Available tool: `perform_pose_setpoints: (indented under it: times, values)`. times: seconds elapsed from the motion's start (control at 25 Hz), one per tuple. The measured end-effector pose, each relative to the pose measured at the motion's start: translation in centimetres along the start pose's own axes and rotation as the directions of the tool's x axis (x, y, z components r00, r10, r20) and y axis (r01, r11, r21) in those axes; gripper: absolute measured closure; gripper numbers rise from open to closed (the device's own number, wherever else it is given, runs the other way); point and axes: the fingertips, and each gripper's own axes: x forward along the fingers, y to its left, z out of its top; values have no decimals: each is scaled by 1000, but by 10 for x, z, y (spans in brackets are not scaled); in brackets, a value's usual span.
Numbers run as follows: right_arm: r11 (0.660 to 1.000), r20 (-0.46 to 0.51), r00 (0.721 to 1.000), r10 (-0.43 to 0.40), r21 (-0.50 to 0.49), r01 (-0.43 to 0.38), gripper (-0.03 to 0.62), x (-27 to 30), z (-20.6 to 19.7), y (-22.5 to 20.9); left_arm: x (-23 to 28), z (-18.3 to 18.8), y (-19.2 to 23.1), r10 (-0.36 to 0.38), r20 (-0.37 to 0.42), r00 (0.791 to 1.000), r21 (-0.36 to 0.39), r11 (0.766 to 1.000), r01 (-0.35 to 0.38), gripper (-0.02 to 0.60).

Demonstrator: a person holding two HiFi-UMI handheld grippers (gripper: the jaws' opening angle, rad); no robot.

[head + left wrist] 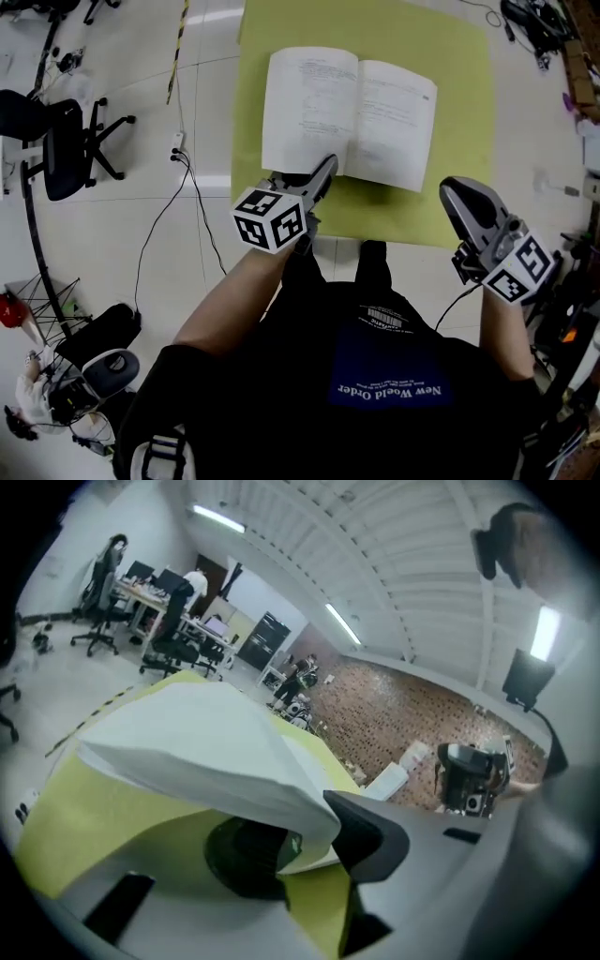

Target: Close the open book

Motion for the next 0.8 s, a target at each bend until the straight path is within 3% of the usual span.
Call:
perform_pose_setpoints:
  times: [0.24,0.4,0.56,0.68,0.8]
  values:
    - [1000,25,1000,-11,-5,11,602,-9,8,0,11,1,-15,59,-105,993,175,984,-40,463]
    - [999,50,998,-35,-5,35,602,-30,10,-3,25,-11,-37,74,-196,978,273,962,-18,480]
    - [998,74,995,-66,11,65,602,-51,7,-10,53,-35,-57,134,-323,937,424,905,17,480]
    - [996,83,993,-86,25,85,602,-67,2,-17,71,-52,-65,185,-395,900,497,867,40,476]
    - [994,92,991,-102,35,99,602,-80,-4,-21,81,-70,-69,186,-456,870,505,859,81,432]
